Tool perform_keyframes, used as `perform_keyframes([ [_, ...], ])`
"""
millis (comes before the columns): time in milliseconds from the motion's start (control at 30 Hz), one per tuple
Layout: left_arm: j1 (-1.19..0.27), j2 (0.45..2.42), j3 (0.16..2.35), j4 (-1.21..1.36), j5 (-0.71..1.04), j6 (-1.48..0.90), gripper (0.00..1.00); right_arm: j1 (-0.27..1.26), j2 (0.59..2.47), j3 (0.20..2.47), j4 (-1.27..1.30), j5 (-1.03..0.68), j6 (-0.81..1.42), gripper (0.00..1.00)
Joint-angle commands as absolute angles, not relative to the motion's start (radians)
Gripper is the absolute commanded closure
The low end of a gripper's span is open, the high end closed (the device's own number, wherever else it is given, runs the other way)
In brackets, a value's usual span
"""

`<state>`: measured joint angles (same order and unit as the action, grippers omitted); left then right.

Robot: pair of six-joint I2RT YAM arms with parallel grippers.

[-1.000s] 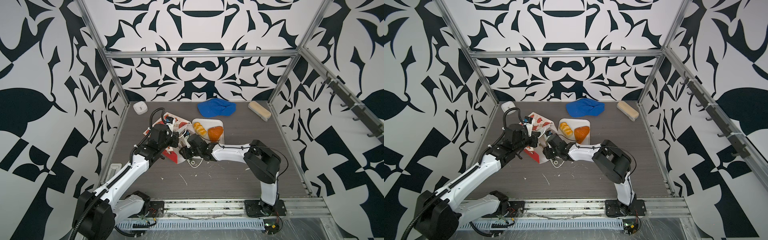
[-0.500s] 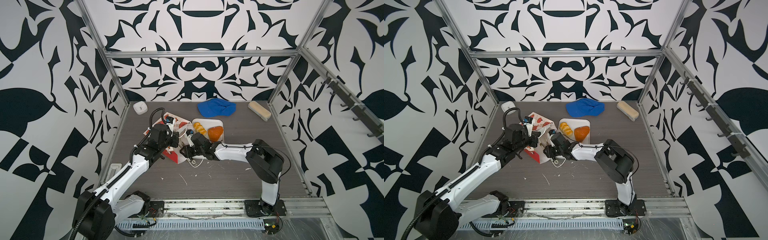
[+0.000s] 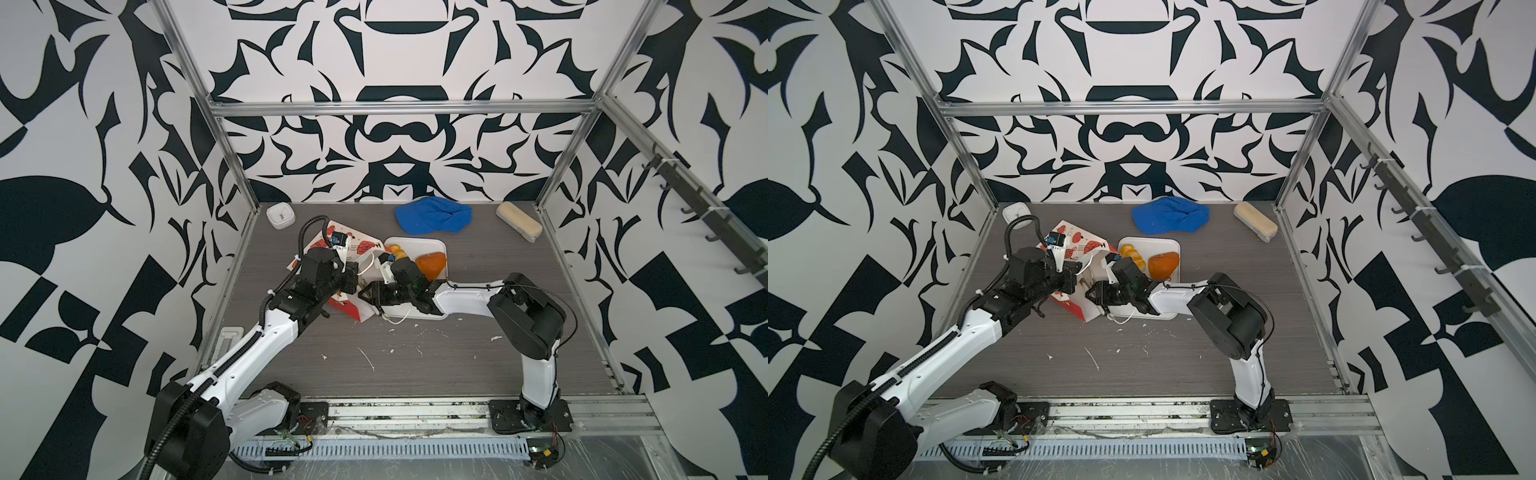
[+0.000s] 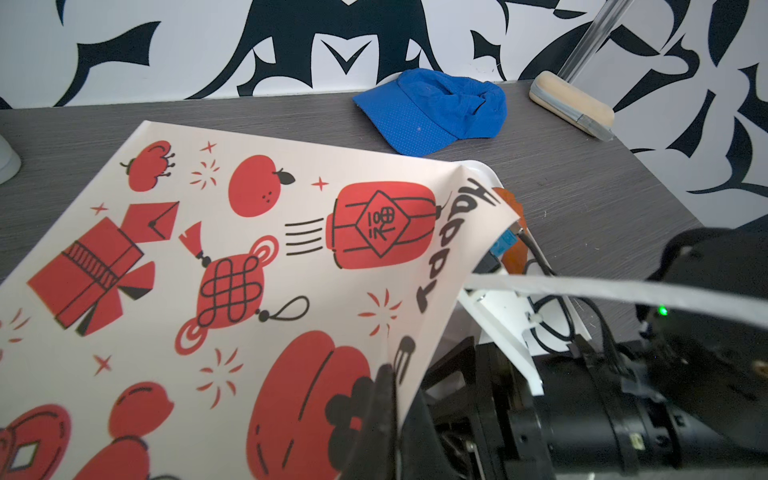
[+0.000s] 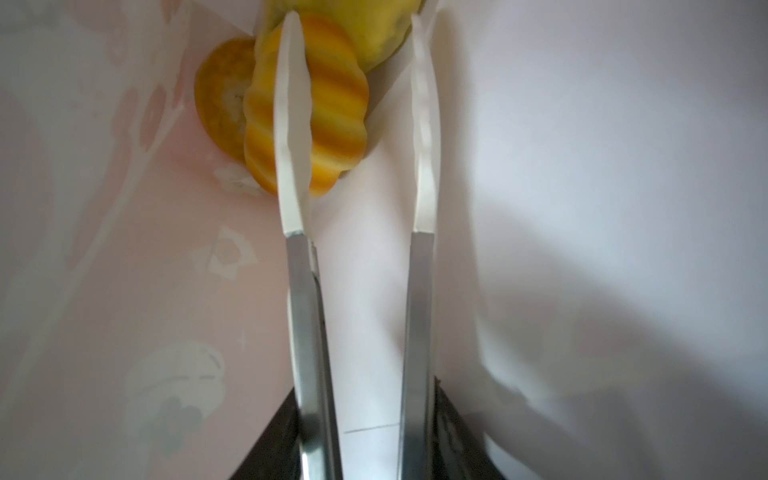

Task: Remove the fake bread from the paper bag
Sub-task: 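Close the tongs with the right gripper around the ridged yellow bread inside the bag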

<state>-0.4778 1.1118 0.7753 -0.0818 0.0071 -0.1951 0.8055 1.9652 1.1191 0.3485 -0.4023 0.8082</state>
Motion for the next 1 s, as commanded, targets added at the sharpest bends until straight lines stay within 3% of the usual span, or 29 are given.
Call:
perform_keyframes([
  [0, -0.482, 1.09, 0.766, -0.045, 0.049, -0.215, 0.94, 0.792, 1.963, 1.12, 0.456, -0.433, 0.887, 0.53],
  [333, -0.484, 1.134, 0.777, -0.037, 0.078, -0.217, 0.93, 0.77, 2.005, 1.126, 0.557, -0.516, 1.009, 0.53],
  [700, -0.488, 1.148, 0.77, -0.069, 0.106, -0.196, 0.93, 0.76, 2.0, 1.193, 0.42, -0.566, 0.933, 0.55],
  [967, -0.488, 1.122, 0.772, -0.137, 0.131, -0.171, 0.93, 0.736, 2.023, 1.208, 0.475, -0.643, 0.989, 0.53],
])
